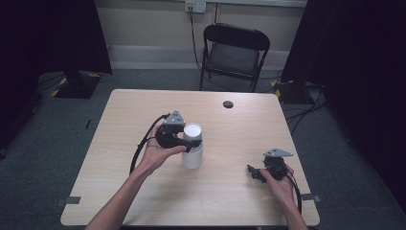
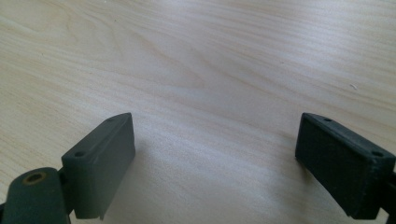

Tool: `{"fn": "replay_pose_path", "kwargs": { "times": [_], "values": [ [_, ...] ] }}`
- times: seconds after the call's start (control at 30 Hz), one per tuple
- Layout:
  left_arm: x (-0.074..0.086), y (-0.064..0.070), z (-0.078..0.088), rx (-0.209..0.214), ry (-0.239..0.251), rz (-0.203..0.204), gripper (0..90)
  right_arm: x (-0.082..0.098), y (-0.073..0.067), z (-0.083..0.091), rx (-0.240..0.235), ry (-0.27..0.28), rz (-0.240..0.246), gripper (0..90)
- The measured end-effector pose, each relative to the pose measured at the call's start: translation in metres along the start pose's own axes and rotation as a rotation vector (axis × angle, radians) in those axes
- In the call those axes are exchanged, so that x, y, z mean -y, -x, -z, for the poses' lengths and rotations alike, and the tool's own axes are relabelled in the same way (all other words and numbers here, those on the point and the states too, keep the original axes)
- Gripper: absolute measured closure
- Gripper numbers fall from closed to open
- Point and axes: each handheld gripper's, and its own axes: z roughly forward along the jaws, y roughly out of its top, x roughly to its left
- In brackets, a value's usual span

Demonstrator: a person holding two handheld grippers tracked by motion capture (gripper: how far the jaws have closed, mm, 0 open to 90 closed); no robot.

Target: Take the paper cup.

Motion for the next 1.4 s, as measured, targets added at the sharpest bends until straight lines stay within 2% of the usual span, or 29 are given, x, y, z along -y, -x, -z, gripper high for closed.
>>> {"fn": "replay_pose_path", "kwargs": {
  "times": [0.1,0.2,0.67,1.07,1.17,1.4],
  "values": [
    [-0.006,-0.001,0.007,0.007,0.037,0.016,30.1,0.0,0.0,0.0,0.0,0.0,0.0,11.4],
    [-0.011,-0.003,0.015,-0.001,0.058,0.014,29.9,0.0,0.0,0.0,0.0,0.0,0.0,11.4],
    [-0.029,0.0,0.036,0.001,0.095,-0.022,30.8,0.0,0.0,0.0,0.0,0.0,0.0,11.4],
    [-0.03,0.0,0.055,-0.012,0.138,-0.008,30.7,0.0,0.0,0.0,0.0,0.0,0.001,11.4],
    [-0.029,-0.004,0.063,-0.015,0.159,0.013,30.7,0.0,0.0,0.0,0.0,0.001,0.001,11.5],
    [-0.028,-0.009,0.076,-0.028,0.16,0.011,30.9,0.0,0.0,0.0,0.0,0.0,0.001,11.5]
  ]
}}
